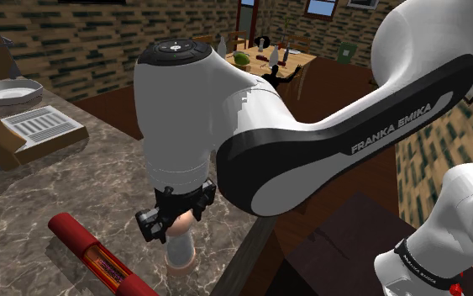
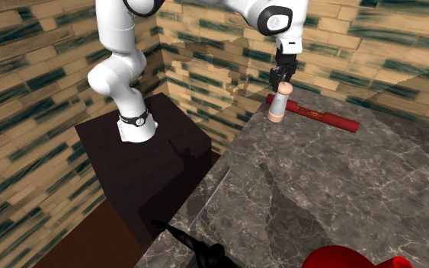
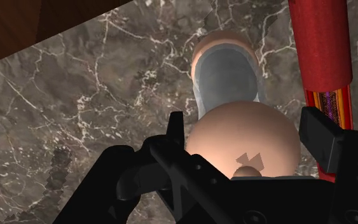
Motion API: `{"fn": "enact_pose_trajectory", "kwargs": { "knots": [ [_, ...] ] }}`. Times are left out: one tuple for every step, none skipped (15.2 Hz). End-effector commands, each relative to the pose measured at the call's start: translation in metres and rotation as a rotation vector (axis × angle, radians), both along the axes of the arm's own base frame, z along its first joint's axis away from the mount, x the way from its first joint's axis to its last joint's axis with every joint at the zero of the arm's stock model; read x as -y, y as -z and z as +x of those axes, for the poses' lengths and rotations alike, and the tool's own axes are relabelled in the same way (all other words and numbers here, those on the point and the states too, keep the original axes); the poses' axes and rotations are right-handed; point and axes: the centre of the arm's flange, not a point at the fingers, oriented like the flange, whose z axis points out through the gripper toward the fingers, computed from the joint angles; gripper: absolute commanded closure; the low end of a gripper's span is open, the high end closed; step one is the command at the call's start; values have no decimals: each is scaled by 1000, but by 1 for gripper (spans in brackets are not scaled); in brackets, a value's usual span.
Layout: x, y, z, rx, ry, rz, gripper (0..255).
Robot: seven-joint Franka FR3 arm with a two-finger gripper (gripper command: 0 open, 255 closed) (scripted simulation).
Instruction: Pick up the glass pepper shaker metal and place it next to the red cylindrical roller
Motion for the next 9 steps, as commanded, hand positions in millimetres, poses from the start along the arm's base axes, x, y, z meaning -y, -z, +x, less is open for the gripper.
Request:
{"fn": "enact_pose_trajectory", "kwargs": {
  "knots": [
    [0,0,0,0,0,0,255],
    [0,0,0,0,0,0,255],
    [0,0,0,0,0,0,255],
    [0,0,0,0,0,0,0],
    [0,0,0,0,0,0,0],
    [0,0,0,0,0,0,0],
    [0,0,0,0,0,0,0],
    [0,0,0,0,0,0,0],
    [0,0,0,0,0,0,0]
  ]
}}
